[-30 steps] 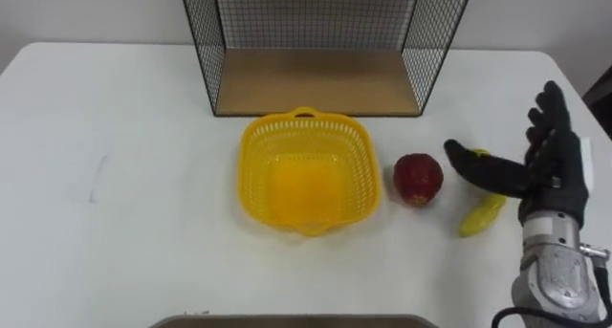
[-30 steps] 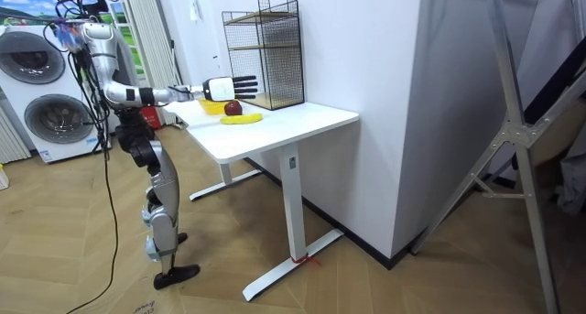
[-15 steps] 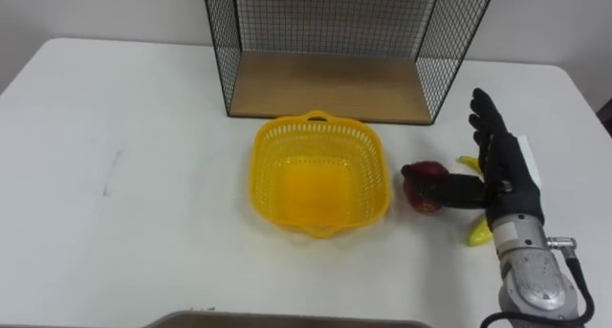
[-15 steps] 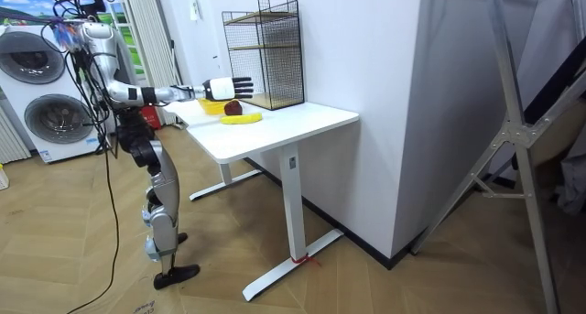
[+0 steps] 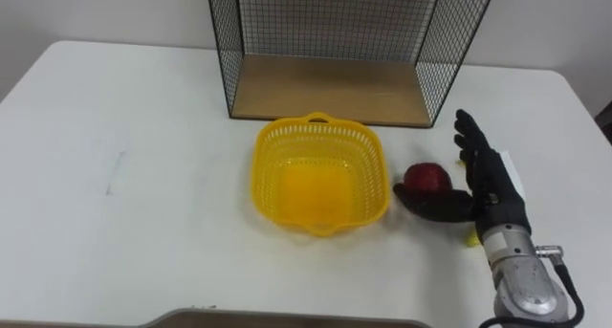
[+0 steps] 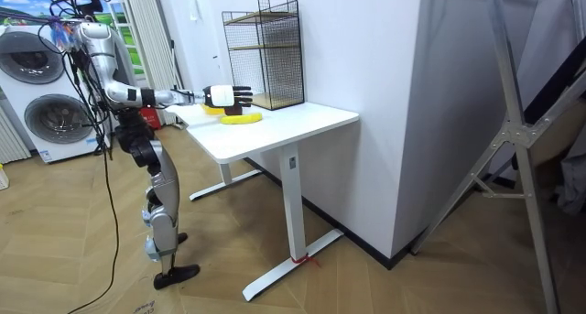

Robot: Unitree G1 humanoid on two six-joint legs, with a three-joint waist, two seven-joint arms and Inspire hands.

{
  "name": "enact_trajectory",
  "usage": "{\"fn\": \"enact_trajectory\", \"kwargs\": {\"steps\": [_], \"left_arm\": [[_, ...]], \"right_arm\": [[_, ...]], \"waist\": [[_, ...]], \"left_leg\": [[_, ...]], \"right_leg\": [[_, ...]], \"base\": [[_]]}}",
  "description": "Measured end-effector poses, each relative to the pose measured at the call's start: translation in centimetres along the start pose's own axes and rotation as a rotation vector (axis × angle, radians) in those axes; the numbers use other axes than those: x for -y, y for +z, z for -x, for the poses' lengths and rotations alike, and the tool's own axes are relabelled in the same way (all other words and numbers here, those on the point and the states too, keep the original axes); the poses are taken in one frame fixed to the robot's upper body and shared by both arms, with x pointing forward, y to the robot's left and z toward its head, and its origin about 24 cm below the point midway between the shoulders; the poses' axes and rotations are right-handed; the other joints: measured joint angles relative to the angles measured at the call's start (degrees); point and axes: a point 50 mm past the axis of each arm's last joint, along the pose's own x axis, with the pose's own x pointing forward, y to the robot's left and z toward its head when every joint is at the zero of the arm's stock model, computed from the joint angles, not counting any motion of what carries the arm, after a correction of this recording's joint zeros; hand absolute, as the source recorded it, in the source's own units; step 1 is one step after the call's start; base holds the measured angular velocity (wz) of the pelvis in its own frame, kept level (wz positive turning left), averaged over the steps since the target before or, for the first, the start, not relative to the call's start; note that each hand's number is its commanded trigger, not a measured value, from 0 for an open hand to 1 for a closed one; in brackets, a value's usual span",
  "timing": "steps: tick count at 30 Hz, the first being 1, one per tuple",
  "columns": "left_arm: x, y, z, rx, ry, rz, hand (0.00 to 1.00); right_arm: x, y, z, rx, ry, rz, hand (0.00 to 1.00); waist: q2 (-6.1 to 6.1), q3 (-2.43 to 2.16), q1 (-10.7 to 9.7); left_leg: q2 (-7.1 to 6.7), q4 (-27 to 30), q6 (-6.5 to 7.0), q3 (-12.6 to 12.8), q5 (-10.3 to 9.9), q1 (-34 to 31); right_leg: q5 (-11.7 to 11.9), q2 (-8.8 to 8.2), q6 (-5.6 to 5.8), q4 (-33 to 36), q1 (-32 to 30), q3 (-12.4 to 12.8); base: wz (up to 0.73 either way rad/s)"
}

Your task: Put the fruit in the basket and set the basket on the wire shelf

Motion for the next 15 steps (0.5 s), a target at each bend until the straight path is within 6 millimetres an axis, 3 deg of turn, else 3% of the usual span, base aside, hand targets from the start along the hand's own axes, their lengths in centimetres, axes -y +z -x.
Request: {"fn": "enact_trajectory", "kwargs": {"steps": [15], "left_arm": [[0.37,-0.65,0.16,-0.015,-0.023,-0.030,0.00]], "right_arm": [[-0.29,-0.77,0.07,-0.028,0.067,0.086,0.00]], "waist": [[-0.66,0.18,0.0]], "left_leg": [[-0.02,-0.1,-0.01,-0.2,0.0,0.4]], "right_leg": [[0.0,0.00,0.00,0.0,0.5,-0.1]], "base": [[0.00]]}}
